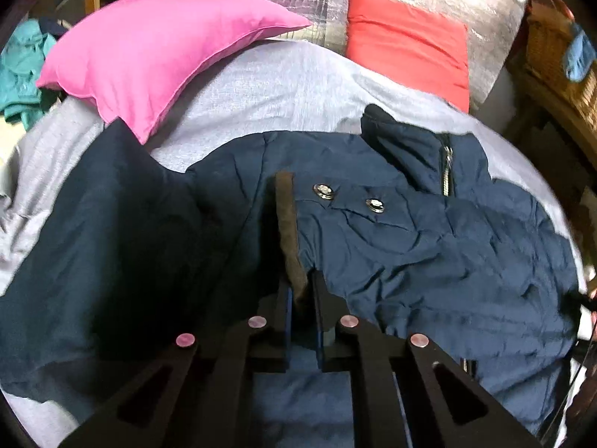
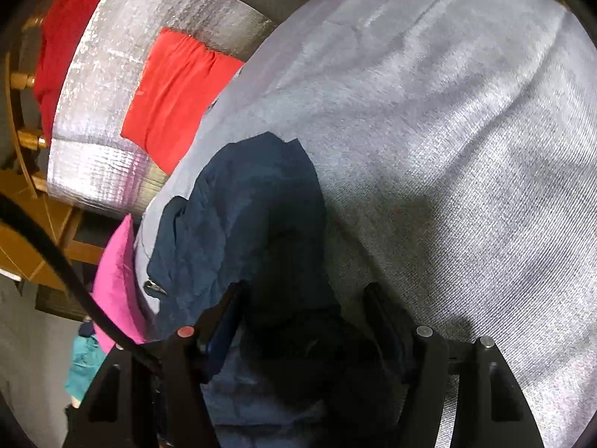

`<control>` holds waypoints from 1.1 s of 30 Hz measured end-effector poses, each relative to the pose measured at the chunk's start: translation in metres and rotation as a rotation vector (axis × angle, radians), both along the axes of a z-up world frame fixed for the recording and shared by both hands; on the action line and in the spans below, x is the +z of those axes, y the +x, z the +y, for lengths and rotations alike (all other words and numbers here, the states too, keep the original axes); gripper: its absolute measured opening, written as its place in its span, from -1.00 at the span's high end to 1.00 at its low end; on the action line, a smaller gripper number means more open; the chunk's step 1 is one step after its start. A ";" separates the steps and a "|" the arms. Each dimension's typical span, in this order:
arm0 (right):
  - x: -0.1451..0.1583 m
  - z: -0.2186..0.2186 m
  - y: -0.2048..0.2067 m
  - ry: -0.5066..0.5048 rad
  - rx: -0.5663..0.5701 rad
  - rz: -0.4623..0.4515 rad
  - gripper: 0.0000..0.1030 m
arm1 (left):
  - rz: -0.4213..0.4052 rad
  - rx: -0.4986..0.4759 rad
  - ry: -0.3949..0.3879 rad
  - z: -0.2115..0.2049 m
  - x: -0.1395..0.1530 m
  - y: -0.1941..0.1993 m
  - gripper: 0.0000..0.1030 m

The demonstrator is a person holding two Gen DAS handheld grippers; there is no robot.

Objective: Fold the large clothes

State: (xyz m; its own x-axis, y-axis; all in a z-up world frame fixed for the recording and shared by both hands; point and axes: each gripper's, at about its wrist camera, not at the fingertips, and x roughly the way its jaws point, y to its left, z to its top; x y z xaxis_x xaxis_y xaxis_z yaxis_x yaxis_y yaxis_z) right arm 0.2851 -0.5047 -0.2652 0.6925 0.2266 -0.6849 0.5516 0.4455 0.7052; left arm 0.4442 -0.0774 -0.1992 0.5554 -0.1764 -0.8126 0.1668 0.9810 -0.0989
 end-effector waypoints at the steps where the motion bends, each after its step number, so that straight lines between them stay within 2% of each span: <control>1: -0.001 -0.003 -0.001 0.022 -0.003 -0.006 -0.36 | 0.003 -0.004 0.014 -0.001 0.003 -0.004 0.83; 5: 0.004 -0.014 -0.010 0.078 -0.025 -0.045 -0.40 | -0.013 -0.010 0.023 0.007 0.018 -0.027 0.83; 9: 0.018 -0.023 -0.020 0.045 -0.058 -0.096 -0.43 | -0.048 -0.006 0.037 0.019 0.027 -0.044 0.83; 11: 0.020 -0.023 -0.020 0.027 -0.067 -0.095 -0.47 | -0.023 0.001 0.049 0.022 0.020 -0.043 0.83; 15: 0.006 -0.013 -0.004 0.010 -0.006 -0.035 -0.44 | 0.045 0.016 0.084 0.021 0.002 -0.039 0.83; 16: 0.004 -0.009 0.002 -0.007 0.015 -0.026 -0.30 | 0.047 0.015 0.095 0.019 0.000 -0.039 0.83; 17: 0.006 -0.005 0.004 -0.050 0.021 -0.020 0.03 | 0.046 0.012 0.099 0.018 0.001 -0.039 0.83; 18: 0.011 -0.002 0.007 -0.099 0.029 -0.014 0.23 | 0.046 0.012 0.094 0.019 0.002 -0.039 0.83; 19: 0.017 0.002 0.010 -0.127 0.050 -0.017 0.32 | 0.049 0.016 0.082 0.022 0.004 -0.038 0.83; 22: 0.036 0.017 0.013 -0.254 0.068 -0.012 0.32 | 0.065 0.025 0.072 0.025 0.000 -0.035 0.82; 25: 0.030 0.029 0.024 -0.335 0.112 0.074 0.26 | 0.094 0.027 0.101 0.022 -0.011 -0.032 0.79; 27: 0.027 0.028 0.025 -0.310 0.102 0.090 0.19 | 0.107 0.037 0.089 0.025 -0.009 -0.033 0.71; 30: 0.047 0.024 0.017 -0.314 0.067 0.063 -0.12 | 0.138 0.058 0.015 0.039 0.001 -0.040 0.64; 31: 0.059 0.026 0.011 -0.343 0.050 0.028 -0.29 | 0.139 0.064 -0.017 0.044 0.006 -0.044 0.63; 32: 0.064 0.028 0.007 -0.363 0.039 0.009 -0.38 | 0.126 0.065 -0.061 0.051 0.014 -0.051 0.63; 33: 0.072 0.032 0.002 -0.391 0.028 -0.018 -0.38 | 0.102 0.065 -0.099 0.059 0.024 -0.059 0.57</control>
